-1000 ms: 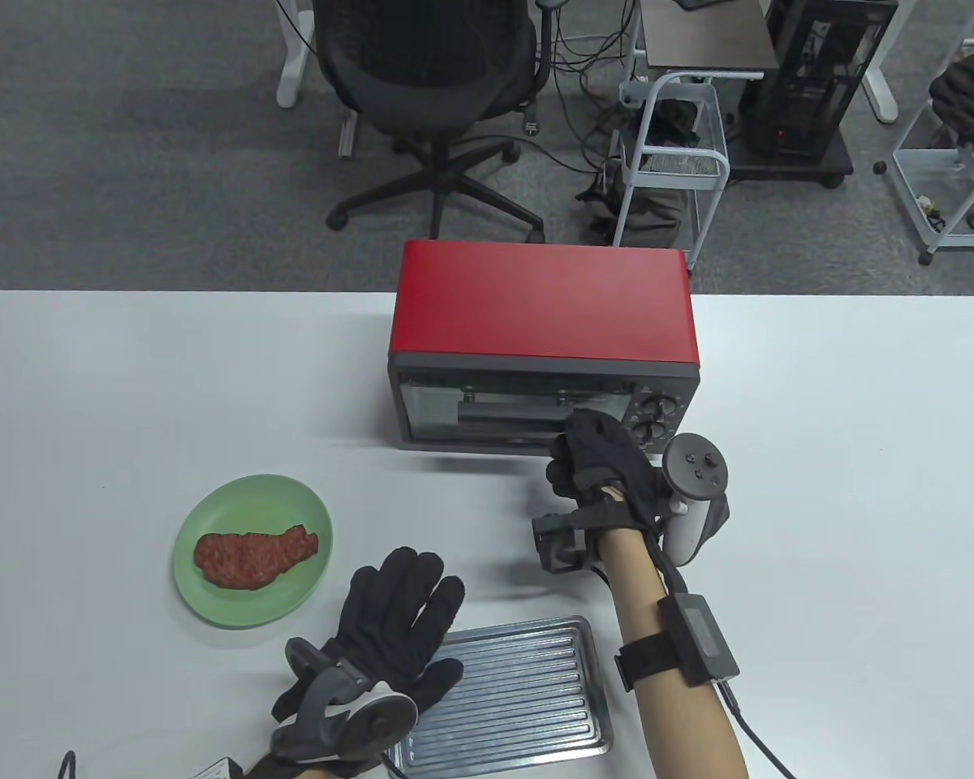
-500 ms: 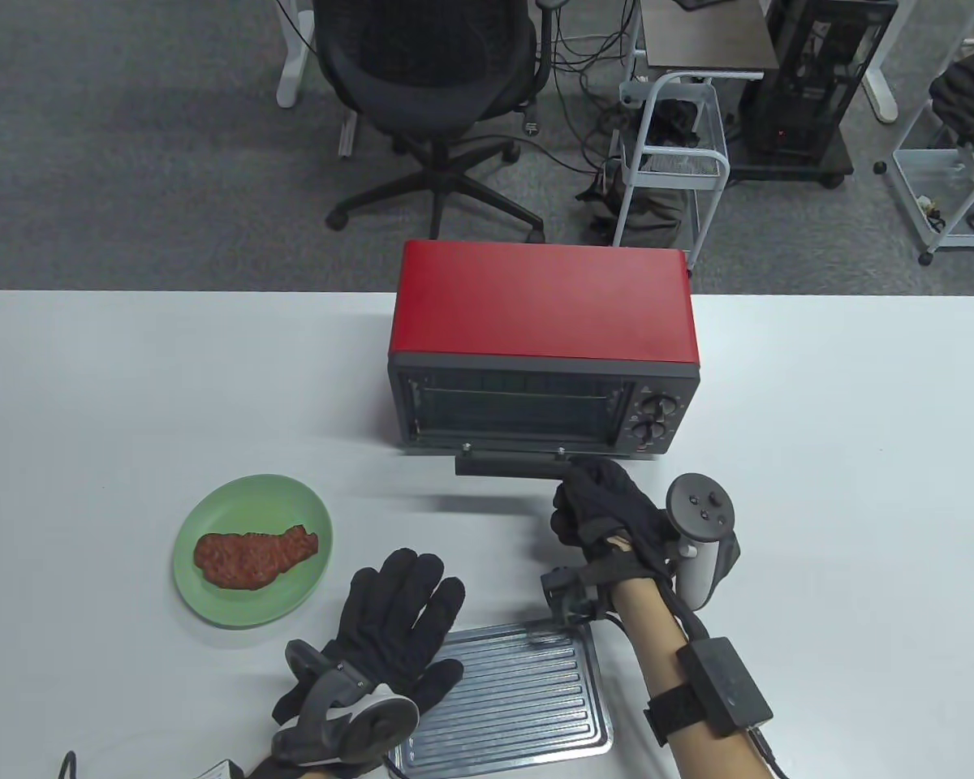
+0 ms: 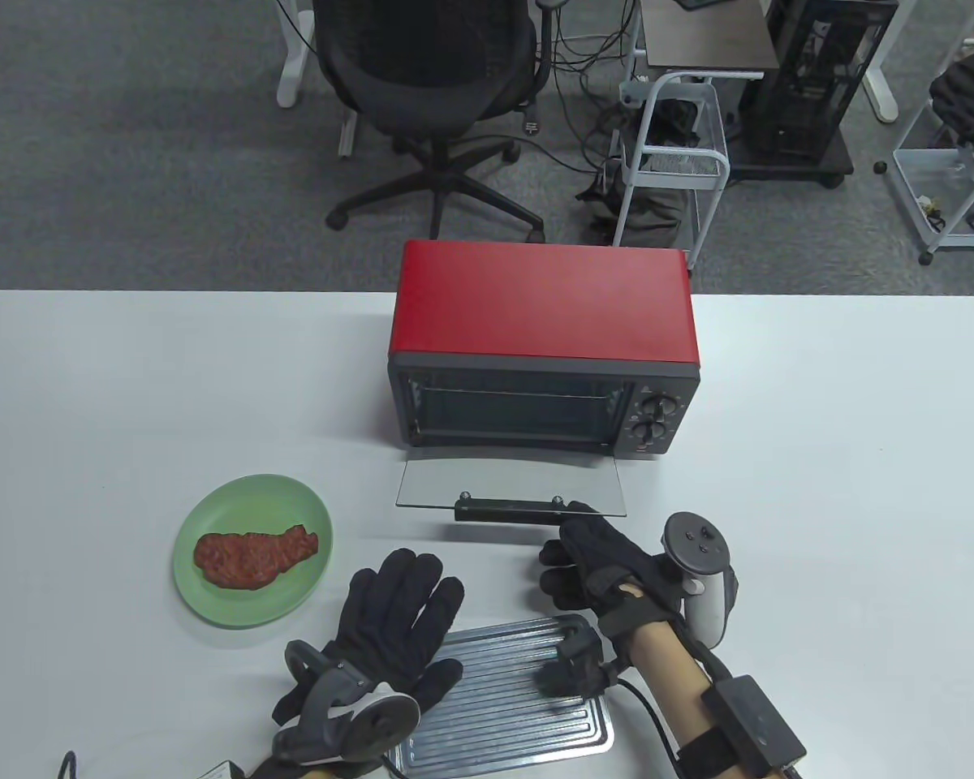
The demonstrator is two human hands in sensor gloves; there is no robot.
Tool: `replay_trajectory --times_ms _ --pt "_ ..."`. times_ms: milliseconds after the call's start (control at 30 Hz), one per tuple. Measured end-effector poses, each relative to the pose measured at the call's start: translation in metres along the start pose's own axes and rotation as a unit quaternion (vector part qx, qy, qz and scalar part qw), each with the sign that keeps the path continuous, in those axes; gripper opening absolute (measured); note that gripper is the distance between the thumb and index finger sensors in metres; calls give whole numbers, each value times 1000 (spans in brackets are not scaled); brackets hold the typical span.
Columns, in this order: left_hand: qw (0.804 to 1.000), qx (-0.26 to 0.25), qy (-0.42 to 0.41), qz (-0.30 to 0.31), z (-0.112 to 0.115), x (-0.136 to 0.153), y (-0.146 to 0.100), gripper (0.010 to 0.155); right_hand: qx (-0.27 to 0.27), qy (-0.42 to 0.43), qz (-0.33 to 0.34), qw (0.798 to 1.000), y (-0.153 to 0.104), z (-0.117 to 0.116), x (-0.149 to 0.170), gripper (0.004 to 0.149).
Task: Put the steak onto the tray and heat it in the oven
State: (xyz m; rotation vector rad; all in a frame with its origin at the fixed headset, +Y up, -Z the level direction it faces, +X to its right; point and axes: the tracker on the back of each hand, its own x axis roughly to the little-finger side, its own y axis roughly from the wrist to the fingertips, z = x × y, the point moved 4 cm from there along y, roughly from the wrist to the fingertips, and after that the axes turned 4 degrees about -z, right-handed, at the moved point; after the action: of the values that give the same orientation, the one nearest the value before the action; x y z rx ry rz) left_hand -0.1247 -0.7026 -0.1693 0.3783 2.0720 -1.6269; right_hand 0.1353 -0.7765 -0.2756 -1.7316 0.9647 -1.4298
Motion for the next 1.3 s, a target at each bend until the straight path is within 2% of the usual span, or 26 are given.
replay_trajectory --times_ms 67,267,700,1300 --pt "1000 2 0 -1 0 0 0 85 -24 5 -8 1000 -1 -3 4 75" --pt "1000 3 0 -3 0 0 0 85 -31 -2 -22 999 -1 -6 13 77" --pt "1000 8 -6 -7 2 0 0 85 -105 27 -62 992 1 -19 34 87" --pt "1000 7 -3 -4 2 -1 -1 85 -91 27 -72 993 1 -15 38 85"
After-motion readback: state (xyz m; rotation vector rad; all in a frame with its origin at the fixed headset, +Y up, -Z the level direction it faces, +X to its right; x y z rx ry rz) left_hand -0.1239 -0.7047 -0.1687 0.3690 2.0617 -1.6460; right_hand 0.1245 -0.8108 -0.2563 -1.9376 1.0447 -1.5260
